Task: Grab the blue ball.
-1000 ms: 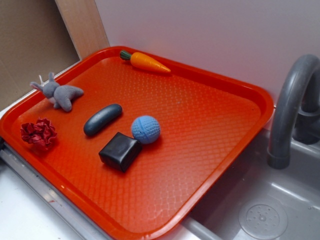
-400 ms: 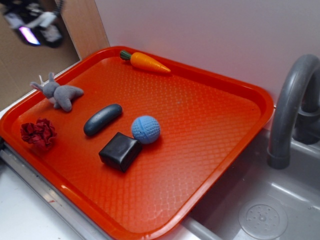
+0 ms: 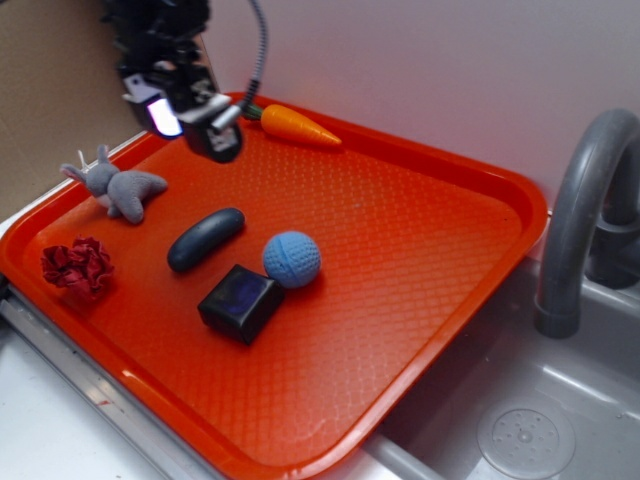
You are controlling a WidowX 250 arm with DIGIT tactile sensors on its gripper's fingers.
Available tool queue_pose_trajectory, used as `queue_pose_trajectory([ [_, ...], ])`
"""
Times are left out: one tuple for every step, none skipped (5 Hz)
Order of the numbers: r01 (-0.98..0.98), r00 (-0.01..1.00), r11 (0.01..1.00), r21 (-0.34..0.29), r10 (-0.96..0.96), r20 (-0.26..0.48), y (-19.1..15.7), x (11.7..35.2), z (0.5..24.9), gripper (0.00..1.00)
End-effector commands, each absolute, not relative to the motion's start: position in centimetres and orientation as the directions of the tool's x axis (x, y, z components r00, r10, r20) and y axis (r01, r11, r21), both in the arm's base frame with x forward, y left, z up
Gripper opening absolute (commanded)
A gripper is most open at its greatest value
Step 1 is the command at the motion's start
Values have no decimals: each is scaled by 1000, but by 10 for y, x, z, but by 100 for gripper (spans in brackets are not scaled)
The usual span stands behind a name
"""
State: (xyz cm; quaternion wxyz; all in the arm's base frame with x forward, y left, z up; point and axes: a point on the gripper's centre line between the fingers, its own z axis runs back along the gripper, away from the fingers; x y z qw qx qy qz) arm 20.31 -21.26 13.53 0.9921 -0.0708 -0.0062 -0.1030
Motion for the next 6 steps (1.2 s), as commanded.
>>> queue_pose_trajectory([
  [323, 945, 939, -119, -327, -20, -273, 199, 112, 100],
  [369, 925, 926, -83, -374, -65, -287, 195, 95, 100],
  [360, 925, 932, -49, -363, -111, -288, 193, 83, 100],
  [279, 943, 960, -36, -281, -177, -260, 192, 64, 100],
  [228, 950, 974, -4, -223, -220, -239, 192, 54, 100],
  [204, 953, 979, 26, -193, -233, -234, 186, 49, 88],
])
